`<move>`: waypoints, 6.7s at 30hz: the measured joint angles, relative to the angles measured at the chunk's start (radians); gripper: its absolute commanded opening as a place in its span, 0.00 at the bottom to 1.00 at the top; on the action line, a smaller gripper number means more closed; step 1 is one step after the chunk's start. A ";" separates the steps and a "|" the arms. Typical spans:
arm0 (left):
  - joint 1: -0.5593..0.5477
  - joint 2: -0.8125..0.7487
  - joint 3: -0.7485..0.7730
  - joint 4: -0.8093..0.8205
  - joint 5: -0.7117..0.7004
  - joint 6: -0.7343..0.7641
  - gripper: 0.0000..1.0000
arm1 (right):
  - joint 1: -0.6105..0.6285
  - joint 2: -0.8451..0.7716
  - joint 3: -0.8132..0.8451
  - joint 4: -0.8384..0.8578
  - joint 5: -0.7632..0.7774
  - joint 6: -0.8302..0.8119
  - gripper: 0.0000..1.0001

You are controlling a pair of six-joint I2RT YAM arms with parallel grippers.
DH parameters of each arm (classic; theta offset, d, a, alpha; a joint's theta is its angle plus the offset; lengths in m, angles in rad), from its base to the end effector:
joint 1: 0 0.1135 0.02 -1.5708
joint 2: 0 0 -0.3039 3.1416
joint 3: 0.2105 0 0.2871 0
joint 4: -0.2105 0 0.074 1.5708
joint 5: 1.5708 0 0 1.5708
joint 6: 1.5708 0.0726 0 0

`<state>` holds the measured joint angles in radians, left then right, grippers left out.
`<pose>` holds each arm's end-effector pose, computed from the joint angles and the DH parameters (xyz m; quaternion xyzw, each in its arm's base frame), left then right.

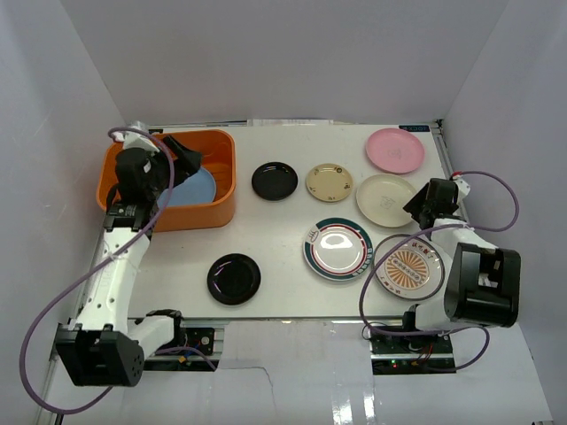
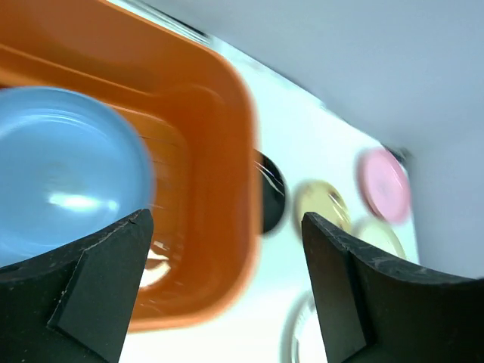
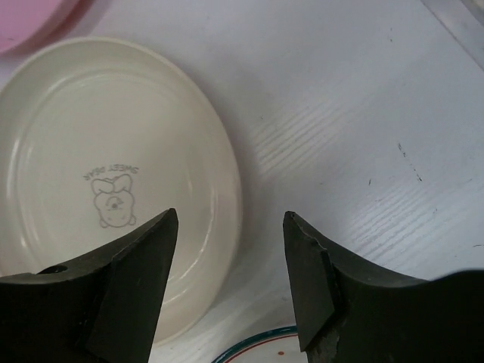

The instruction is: Place the plates into the plastic bin on the countertop

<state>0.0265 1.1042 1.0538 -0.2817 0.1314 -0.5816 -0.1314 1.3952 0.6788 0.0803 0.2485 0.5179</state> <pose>0.3049 -0.0014 0.3831 -0.2069 0.7866 -0.2101 0.5424 0.3290 -0.0615 0.1878 0.3355 0.8218 -0.0227 0.4600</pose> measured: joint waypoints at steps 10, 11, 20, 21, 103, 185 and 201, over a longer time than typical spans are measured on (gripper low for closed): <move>-0.334 -0.204 -0.240 -0.003 0.108 0.024 0.91 | -0.015 0.143 0.012 0.010 -0.036 0.030 0.18; -0.349 -0.216 -0.251 -0.007 0.122 0.021 0.91 | -0.014 0.136 0.011 0.011 -0.036 0.034 0.14; -0.546 -0.158 -0.201 -0.010 0.154 0.005 0.91 | -0.015 -0.201 -0.063 -0.002 -0.045 0.051 0.08; -0.576 -0.143 -0.187 -0.010 0.146 0.005 0.91 | -0.014 -0.246 -0.069 0.000 -0.061 0.049 0.08; -0.031 -0.101 -0.133 0.040 0.021 0.088 0.98 | 0.001 0.552 0.538 0.000 -0.136 0.109 0.71; 0.267 0.153 -0.129 -0.036 -0.068 -0.054 0.95 | 0.373 -0.174 0.011 -0.139 -0.478 -0.260 0.75; 0.015 -0.066 -0.024 -0.019 0.196 0.019 0.98 | 0.219 0.175 0.118 -0.203 -0.709 -0.426 0.73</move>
<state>0.0414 1.0382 1.0298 -0.3008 0.3275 -0.5625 0.0875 1.5703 0.7967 -0.1226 -0.4603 0.0921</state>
